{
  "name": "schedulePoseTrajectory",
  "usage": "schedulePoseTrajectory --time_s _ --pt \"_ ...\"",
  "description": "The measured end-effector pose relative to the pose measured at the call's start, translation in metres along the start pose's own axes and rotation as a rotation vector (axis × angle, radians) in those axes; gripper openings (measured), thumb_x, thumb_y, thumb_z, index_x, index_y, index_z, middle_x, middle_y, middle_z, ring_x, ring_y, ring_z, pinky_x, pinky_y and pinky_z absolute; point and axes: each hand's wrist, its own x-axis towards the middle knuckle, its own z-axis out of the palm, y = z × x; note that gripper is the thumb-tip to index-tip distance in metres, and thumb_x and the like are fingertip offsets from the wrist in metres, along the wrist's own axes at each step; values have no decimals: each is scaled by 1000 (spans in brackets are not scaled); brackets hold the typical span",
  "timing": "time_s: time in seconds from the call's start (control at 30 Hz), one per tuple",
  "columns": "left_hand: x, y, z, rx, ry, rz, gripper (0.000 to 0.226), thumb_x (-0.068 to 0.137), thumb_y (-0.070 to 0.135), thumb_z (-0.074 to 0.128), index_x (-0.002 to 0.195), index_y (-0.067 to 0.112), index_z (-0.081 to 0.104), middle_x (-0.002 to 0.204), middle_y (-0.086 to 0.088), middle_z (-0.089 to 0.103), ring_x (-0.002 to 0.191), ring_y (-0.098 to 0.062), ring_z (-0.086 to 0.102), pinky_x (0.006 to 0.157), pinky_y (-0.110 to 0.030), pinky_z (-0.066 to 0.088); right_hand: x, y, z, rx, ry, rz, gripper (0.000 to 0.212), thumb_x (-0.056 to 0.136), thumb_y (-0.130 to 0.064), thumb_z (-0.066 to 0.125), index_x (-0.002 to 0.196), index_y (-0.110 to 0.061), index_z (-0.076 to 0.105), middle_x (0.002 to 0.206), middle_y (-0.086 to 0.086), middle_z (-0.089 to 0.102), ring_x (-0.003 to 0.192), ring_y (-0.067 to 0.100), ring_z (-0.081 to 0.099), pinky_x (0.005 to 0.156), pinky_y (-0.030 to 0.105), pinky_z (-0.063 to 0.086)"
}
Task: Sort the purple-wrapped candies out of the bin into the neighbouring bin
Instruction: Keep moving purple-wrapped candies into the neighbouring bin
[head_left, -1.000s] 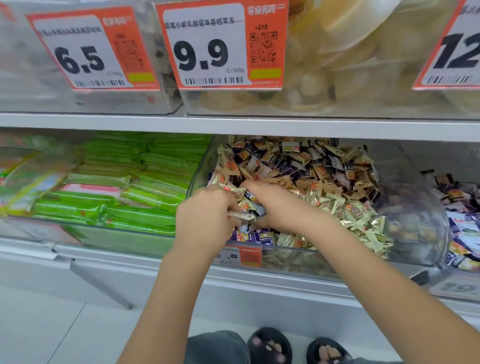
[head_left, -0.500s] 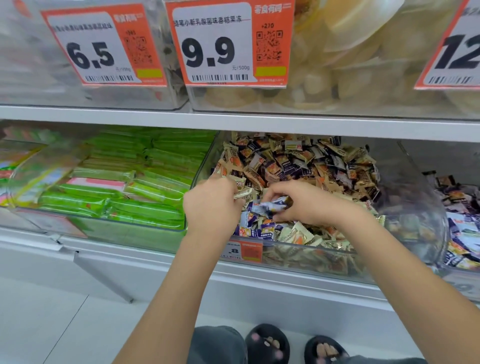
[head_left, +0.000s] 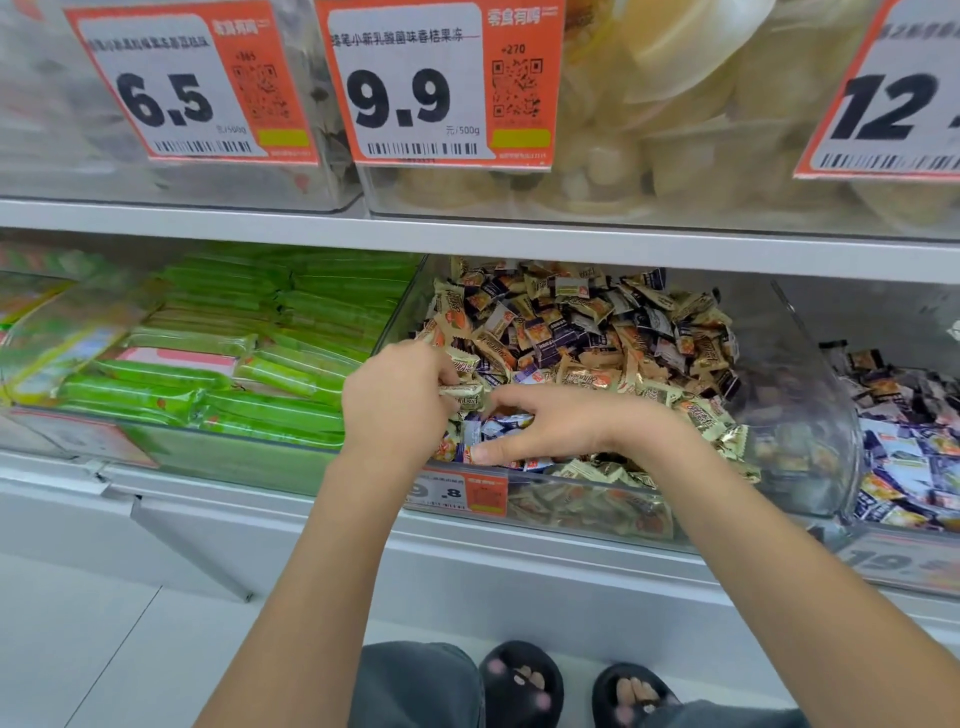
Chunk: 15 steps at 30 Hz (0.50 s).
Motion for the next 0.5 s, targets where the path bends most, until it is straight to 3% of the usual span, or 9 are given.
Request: schedulePoseTrajectory --time_s 0.1,0.27,0.43,0.5 --pt "1 2 -1 -23 9 -36 7 81 30 71 88 28 70 92 2 68 82 -24 62 60 -27 39 -1 0 0 48 0 -20 52 70 -66 63 108 -29 62 122 -18 51 114 6 46 90 24 33" --pt "1 4 0 39 -7 -12 7 80 25 66 86 26 69 88 2 68 82 -24 62 60 -26 40 4 -10 12 -8 -6 -68 77 72 -66 65 139 -38 38 131 -15 48 120 6 46 101 25 37" --pt "-1 4 -1 78 4 20 13 77 20 63 86 25 71 87 1 68 78 -25 62 57 -25 35 0 -14 20 -32 40 -91 60 81 -68 53 133 -43 38 138 -12 48 123 13 46 103 34 39" --pt "-1 2 -1 91 10 40 16 77 19 62 89 25 71 90 1 68 81 -25 62 58 -25 36 -3 -14 23 -119 75 -123 47 85 -68 43 125 -44 42 128 -11 56 111 14 52 92 31 43"
